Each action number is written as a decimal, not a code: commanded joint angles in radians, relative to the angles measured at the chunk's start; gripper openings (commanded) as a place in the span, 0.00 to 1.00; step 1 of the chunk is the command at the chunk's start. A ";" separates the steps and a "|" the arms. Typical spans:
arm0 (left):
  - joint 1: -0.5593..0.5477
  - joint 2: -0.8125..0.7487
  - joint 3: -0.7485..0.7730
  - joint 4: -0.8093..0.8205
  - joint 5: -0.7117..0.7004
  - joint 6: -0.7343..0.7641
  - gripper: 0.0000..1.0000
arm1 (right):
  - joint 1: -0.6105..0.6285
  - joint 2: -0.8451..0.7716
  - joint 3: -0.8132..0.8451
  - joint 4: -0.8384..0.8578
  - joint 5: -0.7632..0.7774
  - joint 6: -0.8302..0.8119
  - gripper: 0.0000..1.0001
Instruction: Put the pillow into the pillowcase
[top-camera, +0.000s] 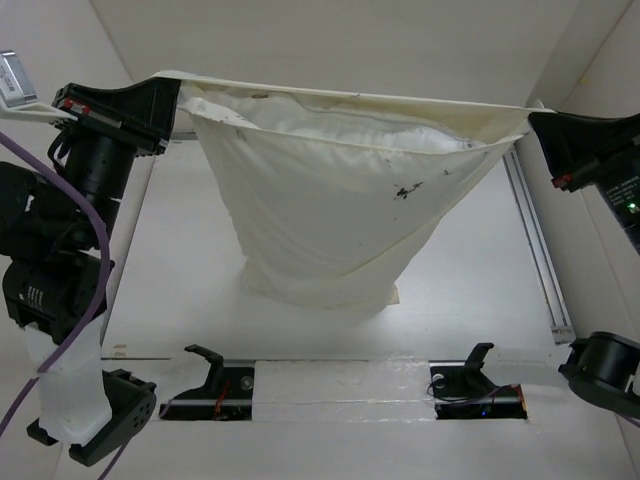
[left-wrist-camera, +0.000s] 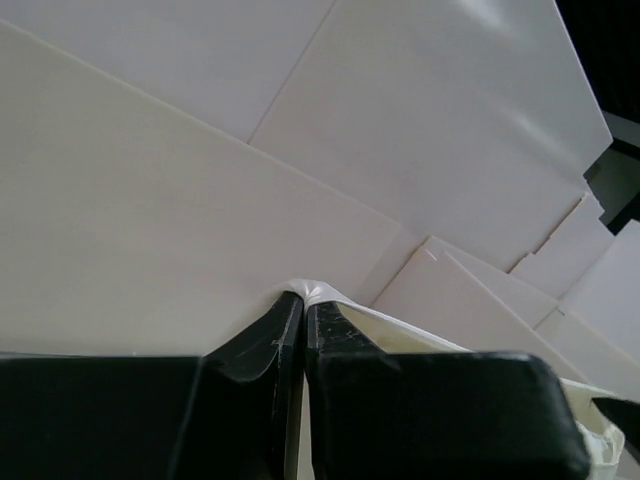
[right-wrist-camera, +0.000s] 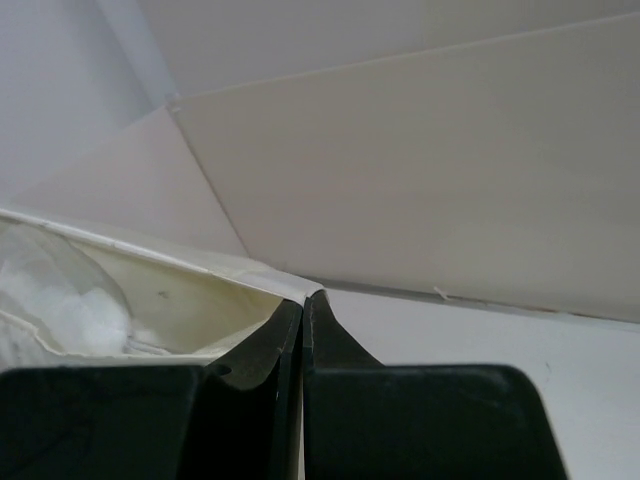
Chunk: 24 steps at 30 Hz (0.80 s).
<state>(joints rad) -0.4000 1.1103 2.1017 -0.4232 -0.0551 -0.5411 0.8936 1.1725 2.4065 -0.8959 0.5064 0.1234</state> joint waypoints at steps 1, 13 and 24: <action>0.020 0.031 0.069 0.153 -0.218 -0.007 0.00 | -0.010 0.001 -0.054 0.061 0.179 -0.028 0.00; 0.020 0.339 0.339 0.009 0.418 -0.028 0.00 | -0.010 0.079 0.150 0.035 0.199 0.016 0.00; 0.020 0.263 0.201 0.286 0.590 -0.112 0.00 | -0.010 -0.131 -0.010 0.104 0.304 0.065 0.00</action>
<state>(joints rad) -0.3820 1.4422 2.0857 -0.1635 0.6537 -0.6781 0.8841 1.0763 2.3955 -0.8959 0.8062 0.1806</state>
